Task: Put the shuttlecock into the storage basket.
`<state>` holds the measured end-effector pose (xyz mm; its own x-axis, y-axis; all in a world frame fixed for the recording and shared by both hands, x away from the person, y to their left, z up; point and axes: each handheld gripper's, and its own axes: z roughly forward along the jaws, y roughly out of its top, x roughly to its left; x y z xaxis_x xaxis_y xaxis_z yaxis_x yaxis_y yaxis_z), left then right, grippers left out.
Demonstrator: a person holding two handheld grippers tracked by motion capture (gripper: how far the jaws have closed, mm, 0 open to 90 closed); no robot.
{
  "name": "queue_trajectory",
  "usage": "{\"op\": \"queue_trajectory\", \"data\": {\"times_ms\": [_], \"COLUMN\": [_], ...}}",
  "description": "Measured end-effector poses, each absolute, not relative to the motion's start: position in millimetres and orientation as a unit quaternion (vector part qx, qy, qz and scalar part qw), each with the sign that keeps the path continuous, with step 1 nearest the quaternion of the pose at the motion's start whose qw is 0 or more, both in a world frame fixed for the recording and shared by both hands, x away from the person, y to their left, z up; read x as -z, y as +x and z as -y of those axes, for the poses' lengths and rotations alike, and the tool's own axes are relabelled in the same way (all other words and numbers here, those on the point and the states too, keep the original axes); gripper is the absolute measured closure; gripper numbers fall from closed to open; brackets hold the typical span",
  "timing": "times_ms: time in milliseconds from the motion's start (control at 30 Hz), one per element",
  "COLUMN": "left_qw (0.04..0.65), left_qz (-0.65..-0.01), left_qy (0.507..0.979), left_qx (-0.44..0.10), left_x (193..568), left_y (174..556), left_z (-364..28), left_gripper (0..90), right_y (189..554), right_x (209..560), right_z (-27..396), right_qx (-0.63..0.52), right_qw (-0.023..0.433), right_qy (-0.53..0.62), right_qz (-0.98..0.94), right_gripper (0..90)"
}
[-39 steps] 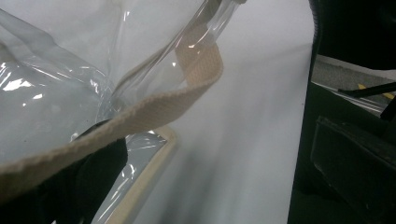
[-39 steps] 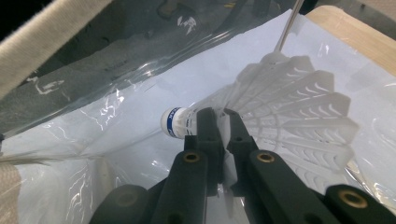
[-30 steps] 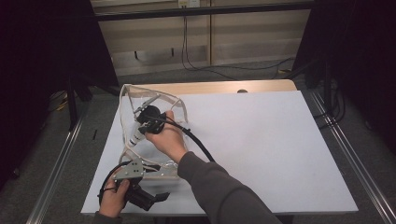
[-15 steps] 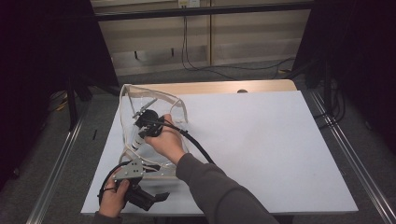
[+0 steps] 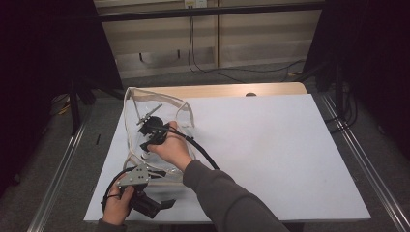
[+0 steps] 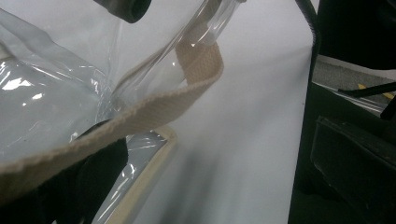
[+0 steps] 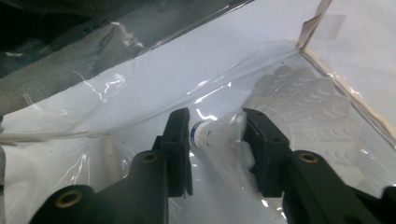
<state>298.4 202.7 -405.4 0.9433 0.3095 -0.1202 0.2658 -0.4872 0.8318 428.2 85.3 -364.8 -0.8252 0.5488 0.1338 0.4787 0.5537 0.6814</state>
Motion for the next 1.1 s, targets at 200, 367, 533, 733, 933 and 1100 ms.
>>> {"op": "queue_trajectory", "data": {"times_ms": [200, 367, 533, 733, 933, 1100], "left_qw": [0.479, 0.481, 0.479, 0.480, 0.480, 0.479], "left_qz": [-0.167, -0.169, -0.166, -0.166, -0.167, -0.165], "left_qy": [0.862, 0.860, 0.861, 0.861, 0.861, 0.861], "left_qx": [-0.024, -0.023, -0.026, -0.025, -0.023, -0.026], "left_x": [405.5, 405.6, 405.0, 404.9, 404.9, 404.8], "left_y": [298.4, 298.0, 298.0, 298.1, 298.0, 298.2], "left_z": [-202.4, -202.0, -202.0, -202.3, -202.2, -202.2], "left_gripper": [3.9, 3.9, 3.8, 3.9, 3.8, 3.8], "right_y": [428.7, 429.1, 427.5, 428.1, 430.2, 430.0], "right_x": [359.8, 356.8, 355.6, 353.4, 349.9, 348.5], "right_z": [-81.7, -78.5, -79.3, -77.6, -72.2, -71.0], "right_qx": [-0.367, -0.362, -0.364, -0.360, -0.359, -0.361], "right_qw": [0.055, 0.059, 0.061, 0.073, 0.076, 0.072], "right_qy": [0.302, 0.306, 0.303, 0.310, 0.320, 0.320], "right_qz": [-0.878, -0.879, -0.879, -0.877, -0.873, -0.873], "right_gripper": [55.4, 51.4, 51.0, 45.0, 40.8, 39.9]}}
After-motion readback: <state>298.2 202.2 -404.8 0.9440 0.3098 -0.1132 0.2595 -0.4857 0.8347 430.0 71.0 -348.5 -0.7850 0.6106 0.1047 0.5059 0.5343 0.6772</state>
